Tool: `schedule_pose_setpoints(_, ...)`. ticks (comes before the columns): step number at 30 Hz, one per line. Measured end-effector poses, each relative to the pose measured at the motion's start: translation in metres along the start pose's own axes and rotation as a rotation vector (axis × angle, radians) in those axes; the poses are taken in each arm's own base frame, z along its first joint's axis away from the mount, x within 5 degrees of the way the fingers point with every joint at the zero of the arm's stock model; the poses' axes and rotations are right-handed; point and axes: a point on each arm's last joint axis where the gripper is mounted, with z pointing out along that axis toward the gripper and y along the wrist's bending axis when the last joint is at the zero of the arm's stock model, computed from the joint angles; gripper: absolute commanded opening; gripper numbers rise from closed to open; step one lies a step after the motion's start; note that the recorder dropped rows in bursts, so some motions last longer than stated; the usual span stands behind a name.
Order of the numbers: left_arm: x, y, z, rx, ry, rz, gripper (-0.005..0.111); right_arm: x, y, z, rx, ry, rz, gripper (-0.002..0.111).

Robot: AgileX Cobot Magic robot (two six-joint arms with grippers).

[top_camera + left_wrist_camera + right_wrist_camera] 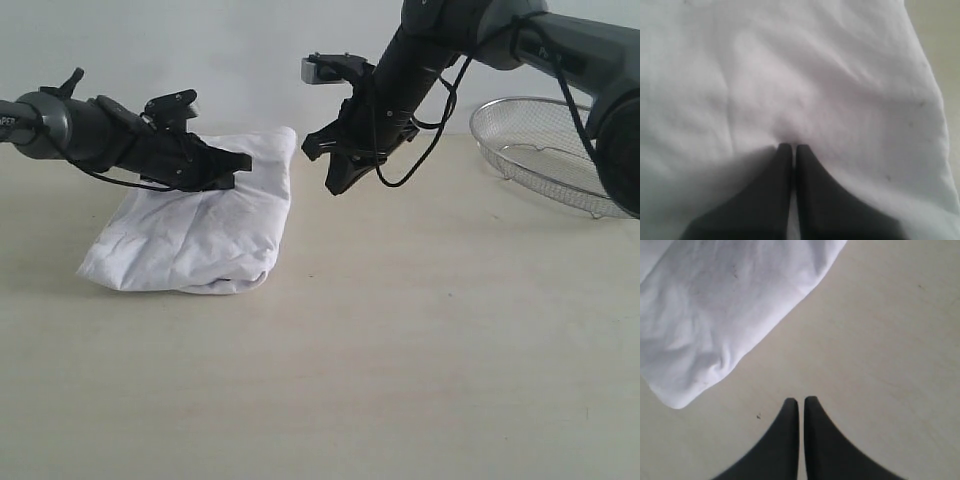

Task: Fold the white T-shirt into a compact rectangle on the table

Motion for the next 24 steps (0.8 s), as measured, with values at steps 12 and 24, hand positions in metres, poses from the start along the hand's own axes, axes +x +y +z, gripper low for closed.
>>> schedule_pose_setpoints(12, -0.006, 0.012, -0.003, -0.01, -0.017, -0.021, 0.005, 0.0, 0.0, 0.0, 0.0, 0.0, 0.0, 0.0)
schedule_pose_setpoints(24, -0.003, -0.001, -0.02, 0.162, 0.172, 0.027, 0.005, 0.0, -0.001, -0.005, 0.032, 0.006, -0.032, 0.0)
